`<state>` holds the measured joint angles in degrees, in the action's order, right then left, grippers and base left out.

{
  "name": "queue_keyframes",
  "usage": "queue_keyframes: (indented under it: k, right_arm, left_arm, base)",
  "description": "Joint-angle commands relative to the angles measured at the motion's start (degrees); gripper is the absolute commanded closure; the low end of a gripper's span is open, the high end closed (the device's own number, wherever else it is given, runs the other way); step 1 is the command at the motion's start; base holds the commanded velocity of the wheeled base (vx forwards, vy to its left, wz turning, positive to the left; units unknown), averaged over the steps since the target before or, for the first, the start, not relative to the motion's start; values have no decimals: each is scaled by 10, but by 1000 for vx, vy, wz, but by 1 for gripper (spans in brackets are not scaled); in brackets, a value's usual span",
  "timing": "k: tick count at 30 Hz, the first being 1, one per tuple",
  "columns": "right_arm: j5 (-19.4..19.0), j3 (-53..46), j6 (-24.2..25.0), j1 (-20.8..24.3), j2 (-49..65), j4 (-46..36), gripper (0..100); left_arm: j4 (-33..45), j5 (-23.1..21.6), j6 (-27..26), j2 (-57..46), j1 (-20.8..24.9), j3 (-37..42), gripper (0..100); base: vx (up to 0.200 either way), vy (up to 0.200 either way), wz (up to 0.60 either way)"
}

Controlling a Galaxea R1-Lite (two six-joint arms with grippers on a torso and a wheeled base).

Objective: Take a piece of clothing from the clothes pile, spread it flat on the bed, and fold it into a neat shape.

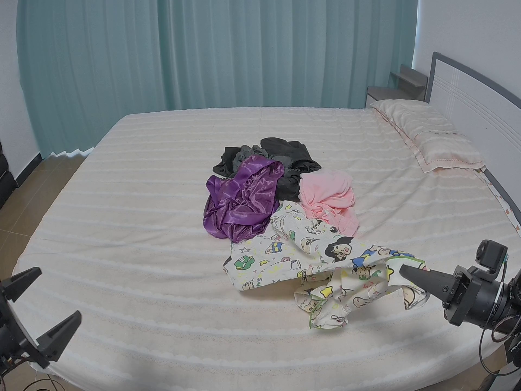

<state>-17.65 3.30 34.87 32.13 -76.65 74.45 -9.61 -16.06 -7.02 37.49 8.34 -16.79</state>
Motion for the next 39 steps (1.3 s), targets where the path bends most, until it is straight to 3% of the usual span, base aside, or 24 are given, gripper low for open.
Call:
queue_keyframes:
  k: [1, 4, 5, 7, 13, 15, 16, 29, 33, 39]
  right_arm:
    - [-1, 37, 4, 12, -26, -7, 100]
    - [0, 38, 4, 11, -35, -5, 100]
    - [1, 41, 4, 11, -39, -5, 100]
    - [0, 43, 4, 11, -39, -5, 100]
    - [0, 49, 14, 11, -43, -6, 100]
    - [0, 49, 14, 11, -43, -6, 100]
    - [1, 49, 18, 11, -46, -6, 100]
    - [2, 56, 19, 12, -44, -3, 100]
    - [2, 57, 19, 11, -44, -3, 100]
    - [2, 58, 19, 11, -42, -2, 100]
  left_arm:
    - [-247, 35, -40, 530, 182, 2, 0]
    - [-307, 80, -8, 587, 207, -2, 0]
    - [-350, 122, 26, 624, 225, -4, 0]
    - [-393, 155, 53, 660, 244, -1, 0]
    - [-499, 165, 88, 763, 293, -1, 0]
    - [-502, 165, 89, 766, 295, -1, 0]
    - [-554, 175, 104, 808, 313, -4, 0]
    - [-718, 208, 122, 987, 313, -59, 0]
    - [-778, 227, 122, 1048, 308, -102, 0]
    - [-795, 259, 119, 1095, 293, -190, 0]
  base:
    - [0, 0, 0]
    - [0, 0, 0]
    - [0, 0, 0]
    - [0, 0, 0]
    - [0, 0, 0]
    - [0, 0, 0]
    - [0, 0, 0]
    - [0, 0, 0]
    - [0, 0, 0]
    - [0, 0, 0]
